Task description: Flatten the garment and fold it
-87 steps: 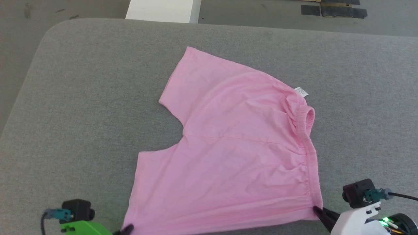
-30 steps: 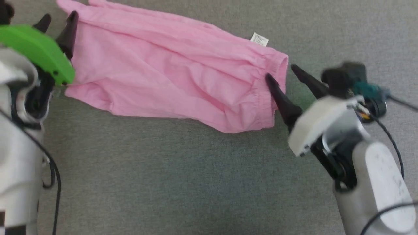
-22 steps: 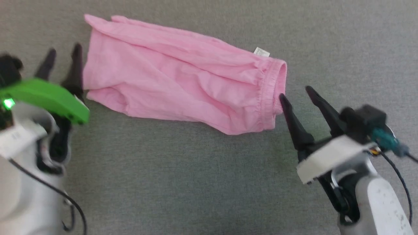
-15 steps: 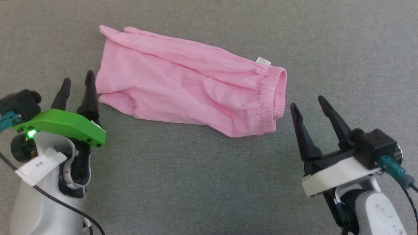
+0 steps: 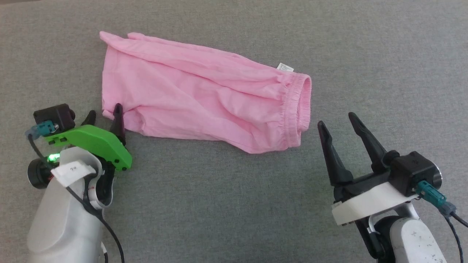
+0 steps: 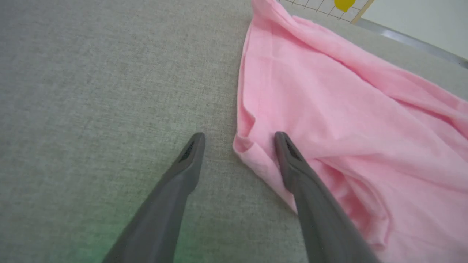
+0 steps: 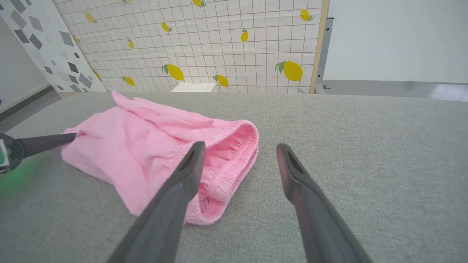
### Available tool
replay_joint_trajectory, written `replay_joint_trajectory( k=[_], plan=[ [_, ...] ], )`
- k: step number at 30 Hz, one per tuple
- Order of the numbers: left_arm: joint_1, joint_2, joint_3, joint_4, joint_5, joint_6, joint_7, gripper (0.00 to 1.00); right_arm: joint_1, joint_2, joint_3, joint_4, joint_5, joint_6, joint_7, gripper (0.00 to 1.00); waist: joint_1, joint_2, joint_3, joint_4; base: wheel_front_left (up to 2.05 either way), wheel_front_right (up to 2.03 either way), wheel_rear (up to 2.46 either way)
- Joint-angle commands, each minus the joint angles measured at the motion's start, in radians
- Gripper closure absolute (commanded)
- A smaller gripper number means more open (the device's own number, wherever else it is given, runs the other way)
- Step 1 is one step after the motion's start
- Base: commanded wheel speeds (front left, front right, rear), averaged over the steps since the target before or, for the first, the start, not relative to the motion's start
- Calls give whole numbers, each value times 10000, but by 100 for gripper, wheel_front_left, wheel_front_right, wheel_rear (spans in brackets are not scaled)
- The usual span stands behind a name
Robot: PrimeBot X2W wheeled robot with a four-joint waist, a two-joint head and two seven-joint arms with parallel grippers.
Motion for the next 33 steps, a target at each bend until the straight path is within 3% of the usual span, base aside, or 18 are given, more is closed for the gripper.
replay_joint_trajectory(
  k=[1, 4, 5, 6, 14, 24, 31, 32, 33],
  plan=[
    [-155, 32, -83, 250, 38, 84, 233, 0, -40, 23, 59, 31, 79, -13, -65, 0, 0, 0, 48, -60, 0, 0, 0],
    [-216, 2, -298, 564, -51, 21, 773, 0, -26, 23, 122, 103, 80, -13, -40, 0, 0, 0, 48, -83, 0, 0, 0],
    [-218, 5, -385, 627, -80, -27, 968, 60, -19, 23, 145, 128, 71, -13, -20, 0, 0, 0, 36, -78, 0, 0, 0],
    [-218, 7, -443, 653, -106, -77, 1076, 100, -14, 23, 171, 148, 56, -13, 8, 0, 0, 0, 23, -69, 0, 0, 0],
    [-123, -78, -616, 639, -311, -320, 1204, 100, -184, 24, 202, 476, -261, -13, 634, 0, 0, 0, -86, 144, 0, 0, 0],
    [-397, -268, -771, 644, -395, -528, 898, 100, -1140, 24, 878, 1622, 54, -13, 2492, 0, 0, 0, 129, 535, 0, 0, 0],
    [-584, -380, -856, 651, -469, -653, 726, 100, -1415, 24, 807, 2202, -766, -13, 3586, 0, 0, 0, 326, 724, 0, 0, 0],
    [-600, -385, -862, 656, -478, -667, 707, 100, -1418, 24, 768, 2211, -840, -13, 3666, 26, 0, 0, 344, 737, 0, 0, 0],
    [-612, -383, -869, 664, -485, -688, 680, 100, -1405, 24, 766, 2234, -920, -13, 3808, 61, 0, 0, 365, 750, 0, 0, 0]
  ],
)
